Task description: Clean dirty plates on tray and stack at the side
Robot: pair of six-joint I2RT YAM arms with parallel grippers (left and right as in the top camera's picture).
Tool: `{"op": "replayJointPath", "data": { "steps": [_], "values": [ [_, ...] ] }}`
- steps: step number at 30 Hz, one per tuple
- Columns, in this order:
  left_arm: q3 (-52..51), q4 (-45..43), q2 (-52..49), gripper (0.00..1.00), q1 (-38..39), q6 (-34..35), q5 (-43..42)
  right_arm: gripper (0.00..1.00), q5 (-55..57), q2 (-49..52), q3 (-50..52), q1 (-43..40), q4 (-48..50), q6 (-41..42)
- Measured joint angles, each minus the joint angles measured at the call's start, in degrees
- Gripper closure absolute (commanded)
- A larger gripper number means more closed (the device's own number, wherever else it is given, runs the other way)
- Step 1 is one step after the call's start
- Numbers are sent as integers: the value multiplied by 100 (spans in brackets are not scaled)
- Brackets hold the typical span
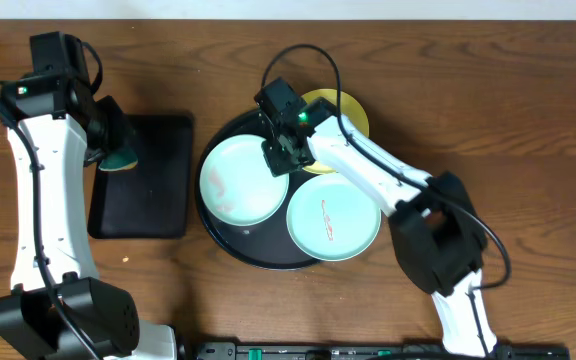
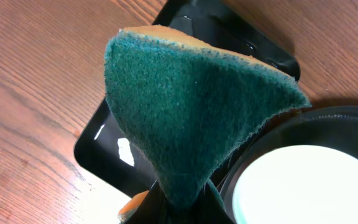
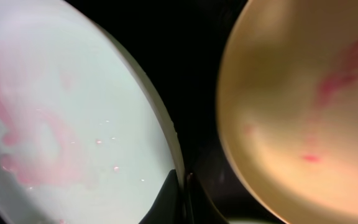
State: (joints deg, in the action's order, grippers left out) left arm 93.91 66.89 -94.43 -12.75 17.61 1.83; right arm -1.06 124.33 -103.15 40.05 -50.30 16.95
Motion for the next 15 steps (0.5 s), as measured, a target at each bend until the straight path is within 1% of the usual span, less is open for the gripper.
{"op": "replayJointPath", "data": {
  "steps": [3, 8, 15],
  "values": [
    [0, 2, 0, 92, 2, -13, -15, 99, 822, -393, -2, 195, -20, -179],
    [0, 2, 0, 93, 2, -66, -13, 99, 2398, -852, -42, 743, -35, -323],
    [0, 15, 0, 93, 2, -94, -15, 99, 4673, -933, -72, 1624, -57, -682]
  ]
}}
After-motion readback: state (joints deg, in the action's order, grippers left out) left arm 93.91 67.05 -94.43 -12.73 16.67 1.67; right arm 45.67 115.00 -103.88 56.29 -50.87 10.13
